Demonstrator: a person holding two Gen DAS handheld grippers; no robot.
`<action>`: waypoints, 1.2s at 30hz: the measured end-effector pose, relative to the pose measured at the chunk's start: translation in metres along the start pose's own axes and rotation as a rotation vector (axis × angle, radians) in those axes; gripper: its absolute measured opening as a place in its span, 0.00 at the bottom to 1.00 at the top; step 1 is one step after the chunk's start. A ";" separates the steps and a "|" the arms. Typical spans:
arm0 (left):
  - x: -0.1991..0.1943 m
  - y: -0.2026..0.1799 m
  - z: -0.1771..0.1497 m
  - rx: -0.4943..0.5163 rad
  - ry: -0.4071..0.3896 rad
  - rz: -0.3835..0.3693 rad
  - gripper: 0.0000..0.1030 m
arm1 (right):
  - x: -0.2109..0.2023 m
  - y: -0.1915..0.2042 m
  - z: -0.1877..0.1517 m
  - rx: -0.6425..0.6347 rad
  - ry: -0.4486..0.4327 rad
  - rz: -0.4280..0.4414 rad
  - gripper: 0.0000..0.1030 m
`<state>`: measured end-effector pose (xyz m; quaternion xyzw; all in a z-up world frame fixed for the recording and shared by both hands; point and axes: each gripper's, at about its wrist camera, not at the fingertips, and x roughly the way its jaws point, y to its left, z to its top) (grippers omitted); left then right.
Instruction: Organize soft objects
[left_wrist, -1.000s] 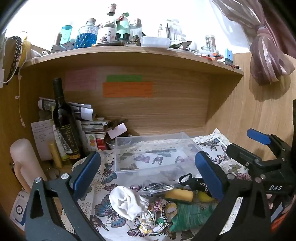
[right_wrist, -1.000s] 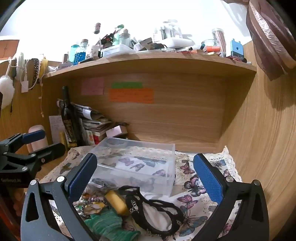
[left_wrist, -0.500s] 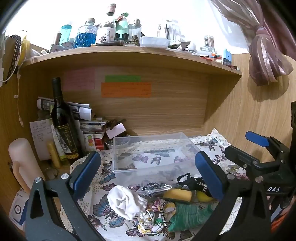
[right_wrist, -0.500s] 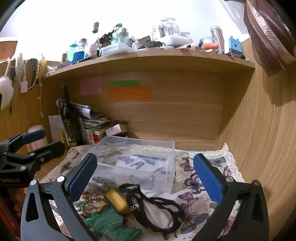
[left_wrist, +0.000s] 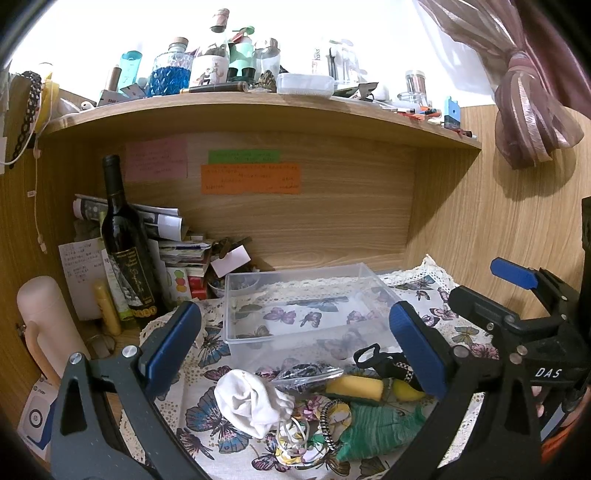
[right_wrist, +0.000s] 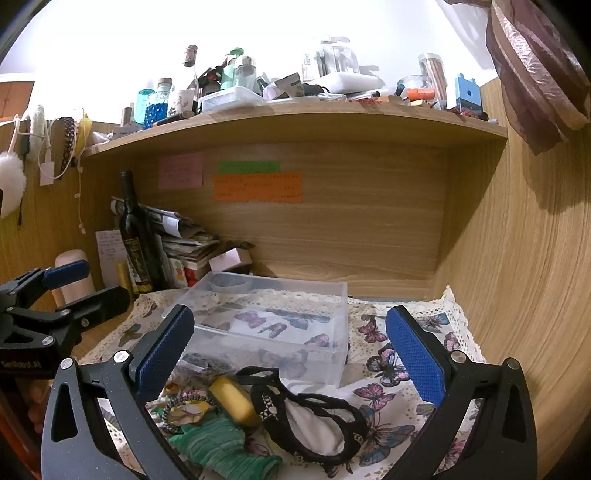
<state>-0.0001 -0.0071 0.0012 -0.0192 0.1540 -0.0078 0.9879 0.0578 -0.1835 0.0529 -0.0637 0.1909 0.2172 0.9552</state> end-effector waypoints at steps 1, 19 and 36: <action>-0.001 -0.001 -0.001 0.002 -0.001 -0.002 1.00 | 0.000 0.000 0.000 0.000 -0.001 0.000 1.00; -0.001 -0.001 -0.002 0.003 -0.003 -0.004 1.00 | -0.003 0.000 0.000 0.008 -0.004 0.006 1.00; -0.001 -0.005 -0.002 0.002 -0.001 -0.014 1.00 | -0.004 0.001 0.001 0.012 -0.006 0.008 1.00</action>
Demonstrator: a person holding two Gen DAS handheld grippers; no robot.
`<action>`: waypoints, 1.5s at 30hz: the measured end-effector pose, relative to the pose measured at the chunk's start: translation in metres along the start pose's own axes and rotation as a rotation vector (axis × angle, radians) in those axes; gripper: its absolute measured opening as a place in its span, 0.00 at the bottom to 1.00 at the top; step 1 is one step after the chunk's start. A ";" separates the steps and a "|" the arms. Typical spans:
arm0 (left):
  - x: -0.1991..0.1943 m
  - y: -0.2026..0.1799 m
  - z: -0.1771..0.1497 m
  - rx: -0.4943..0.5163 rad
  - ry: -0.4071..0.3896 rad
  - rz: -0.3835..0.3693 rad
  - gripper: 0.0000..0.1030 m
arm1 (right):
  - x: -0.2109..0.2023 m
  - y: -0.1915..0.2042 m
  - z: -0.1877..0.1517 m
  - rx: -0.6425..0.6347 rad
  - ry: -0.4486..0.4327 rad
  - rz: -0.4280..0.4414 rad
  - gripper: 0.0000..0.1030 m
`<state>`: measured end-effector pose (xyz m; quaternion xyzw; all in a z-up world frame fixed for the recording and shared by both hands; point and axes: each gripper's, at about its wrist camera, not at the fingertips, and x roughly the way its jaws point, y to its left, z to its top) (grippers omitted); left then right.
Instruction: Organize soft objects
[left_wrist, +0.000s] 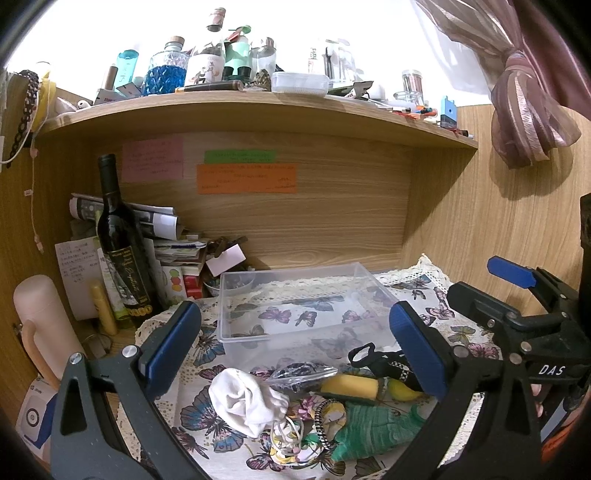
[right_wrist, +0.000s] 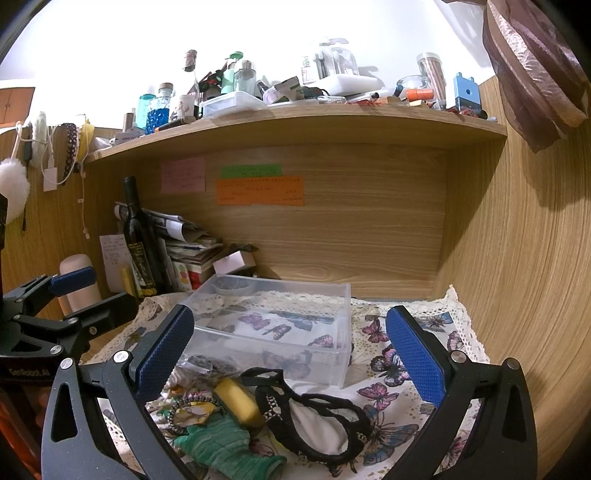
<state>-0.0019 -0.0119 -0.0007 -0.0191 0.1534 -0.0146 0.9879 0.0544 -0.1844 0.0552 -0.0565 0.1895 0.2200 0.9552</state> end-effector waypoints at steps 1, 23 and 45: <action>0.000 0.000 0.000 0.000 0.000 0.000 1.00 | 0.000 0.000 0.000 -0.001 0.000 0.000 1.00; 0.009 0.008 -0.002 -0.019 0.029 -0.032 1.00 | 0.007 0.000 -0.002 0.002 0.016 0.007 1.00; 0.103 0.074 -0.067 -0.107 0.425 0.102 0.86 | 0.056 -0.066 -0.065 0.142 0.325 -0.020 0.99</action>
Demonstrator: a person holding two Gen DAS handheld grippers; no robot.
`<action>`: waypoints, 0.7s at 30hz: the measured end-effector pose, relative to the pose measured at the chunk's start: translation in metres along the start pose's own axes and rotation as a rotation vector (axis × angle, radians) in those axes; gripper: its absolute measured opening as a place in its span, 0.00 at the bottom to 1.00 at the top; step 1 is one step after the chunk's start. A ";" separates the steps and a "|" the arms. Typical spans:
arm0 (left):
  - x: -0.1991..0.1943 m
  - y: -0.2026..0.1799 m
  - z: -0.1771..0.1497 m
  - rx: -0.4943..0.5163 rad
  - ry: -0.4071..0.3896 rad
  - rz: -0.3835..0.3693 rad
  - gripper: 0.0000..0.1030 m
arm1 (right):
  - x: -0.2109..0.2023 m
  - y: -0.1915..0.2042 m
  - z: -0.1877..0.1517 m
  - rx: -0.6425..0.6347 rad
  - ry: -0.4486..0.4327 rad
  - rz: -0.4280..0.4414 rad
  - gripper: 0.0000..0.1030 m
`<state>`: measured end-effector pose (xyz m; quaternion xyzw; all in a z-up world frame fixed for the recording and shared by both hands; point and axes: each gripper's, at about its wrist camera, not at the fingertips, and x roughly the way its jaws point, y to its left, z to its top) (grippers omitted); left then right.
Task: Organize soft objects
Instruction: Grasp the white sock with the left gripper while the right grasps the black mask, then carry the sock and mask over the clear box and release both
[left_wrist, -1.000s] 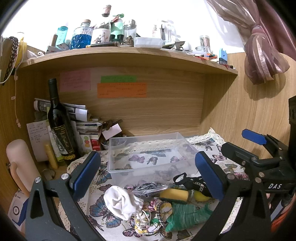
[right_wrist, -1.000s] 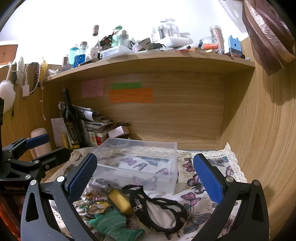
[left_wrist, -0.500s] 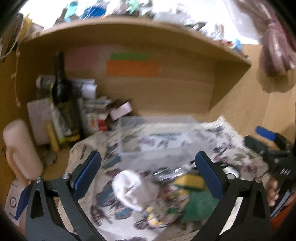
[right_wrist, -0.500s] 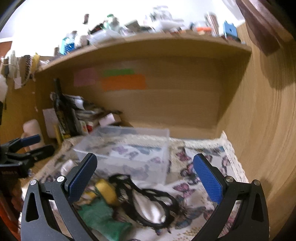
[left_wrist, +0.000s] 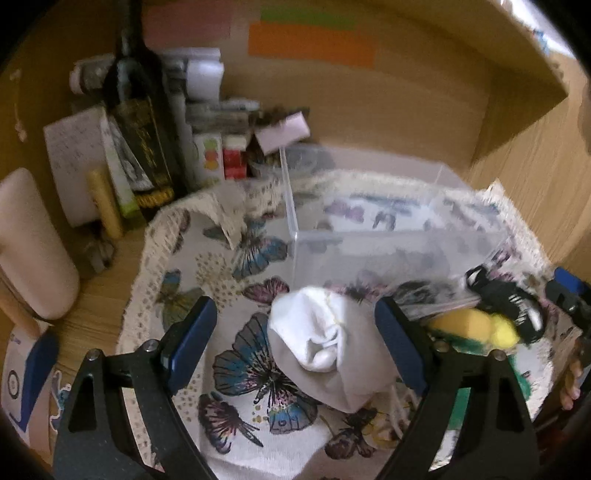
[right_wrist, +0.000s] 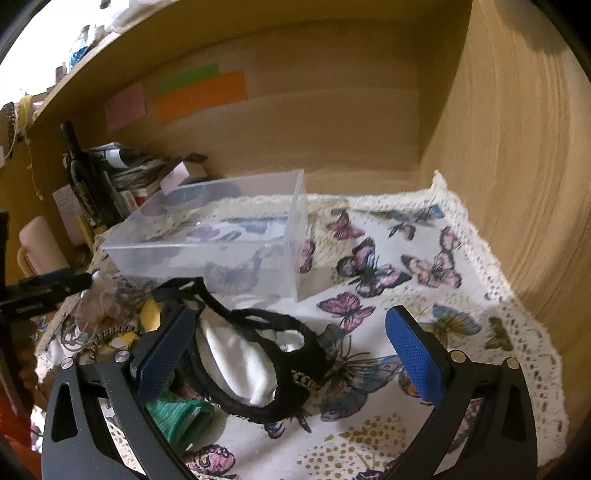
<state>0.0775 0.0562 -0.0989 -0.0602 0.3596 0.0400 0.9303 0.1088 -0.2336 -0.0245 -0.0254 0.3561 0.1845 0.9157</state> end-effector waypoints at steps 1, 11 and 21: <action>0.006 0.000 -0.001 -0.001 0.022 -0.002 0.86 | 0.002 0.000 -0.001 -0.002 0.011 0.000 0.96; 0.034 0.001 -0.008 -0.022 0.136 -0.140 0.41 | 0.033 -0.010 -0.015 0.026 0.167 0.055 0.27; 0.006 -0.013 -0.008 0.043 0.046 -0.118 0.14 | 0.008 -0.003 -0.003 -0.041 0.051 -0.017 0.14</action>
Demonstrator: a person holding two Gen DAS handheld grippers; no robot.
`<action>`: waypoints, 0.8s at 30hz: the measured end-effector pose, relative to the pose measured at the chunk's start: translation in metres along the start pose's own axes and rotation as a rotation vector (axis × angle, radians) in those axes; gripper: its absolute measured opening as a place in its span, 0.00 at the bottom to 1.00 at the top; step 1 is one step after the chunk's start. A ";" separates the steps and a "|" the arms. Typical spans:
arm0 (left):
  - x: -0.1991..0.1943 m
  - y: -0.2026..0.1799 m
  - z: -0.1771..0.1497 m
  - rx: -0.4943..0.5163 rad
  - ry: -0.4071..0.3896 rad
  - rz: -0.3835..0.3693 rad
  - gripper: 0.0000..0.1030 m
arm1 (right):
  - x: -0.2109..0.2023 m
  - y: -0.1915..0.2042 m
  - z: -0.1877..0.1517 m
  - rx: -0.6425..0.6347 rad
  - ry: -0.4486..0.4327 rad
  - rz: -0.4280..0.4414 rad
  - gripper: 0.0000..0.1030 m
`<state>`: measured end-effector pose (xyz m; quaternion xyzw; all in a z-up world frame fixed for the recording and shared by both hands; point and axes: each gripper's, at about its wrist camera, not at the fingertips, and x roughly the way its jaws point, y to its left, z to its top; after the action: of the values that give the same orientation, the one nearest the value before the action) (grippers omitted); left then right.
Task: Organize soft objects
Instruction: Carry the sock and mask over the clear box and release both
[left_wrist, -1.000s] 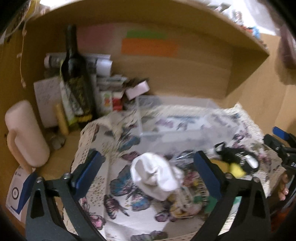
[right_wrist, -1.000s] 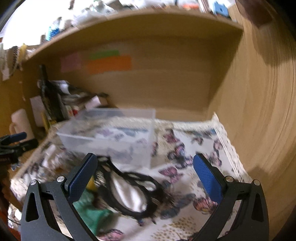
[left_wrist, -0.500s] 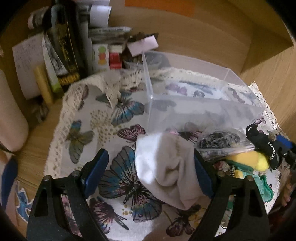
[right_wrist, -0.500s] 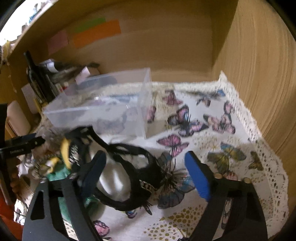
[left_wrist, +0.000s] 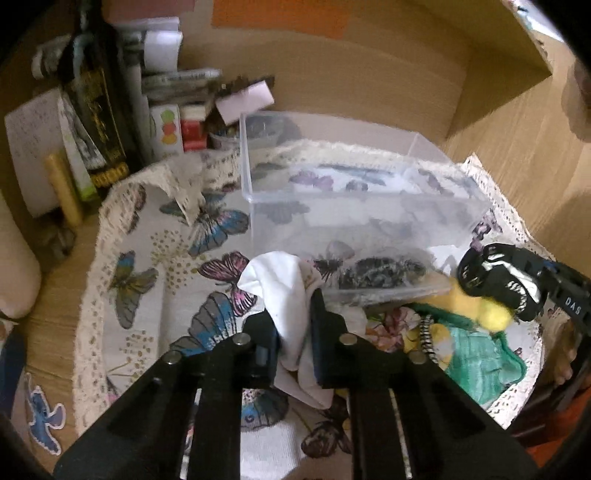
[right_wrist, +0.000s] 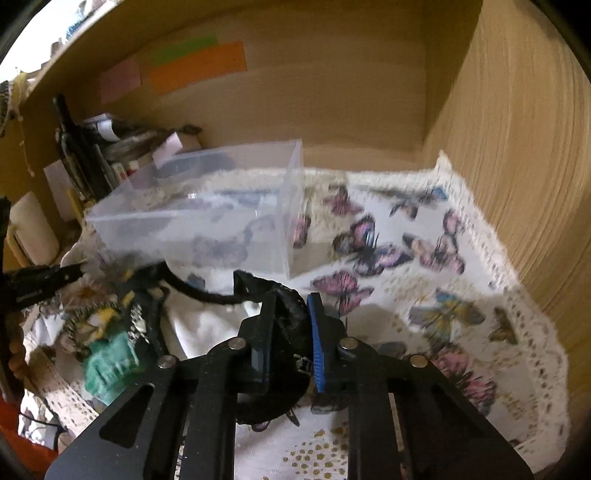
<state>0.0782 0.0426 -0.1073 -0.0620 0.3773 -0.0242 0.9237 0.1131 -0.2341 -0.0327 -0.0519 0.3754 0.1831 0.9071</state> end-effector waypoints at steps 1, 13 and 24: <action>-0.007 0.000 0.001 0.003 -0.016 0.001 0.13 | -0.005 0.000 0.004 -0.006 -0.021 -0.002 0.14; -0.066 0.003 0.035 0.018 -0.220 0.030 0.13 | -0.043 0.013 0.052 -0.071 -0.238 0.006 0.14; -0.080 -0.008 0.071 0.060 -0.331 -0.005 0.13 | -0.048 0.039 0.103 -0.129 -0.367 0.022 0.14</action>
<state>0.0707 0.0490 -0.0004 -0.0385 0.2191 -0.0271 0.9746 0.1359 -0.1876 0.0758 -0.0716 0.1918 0.2230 0.9531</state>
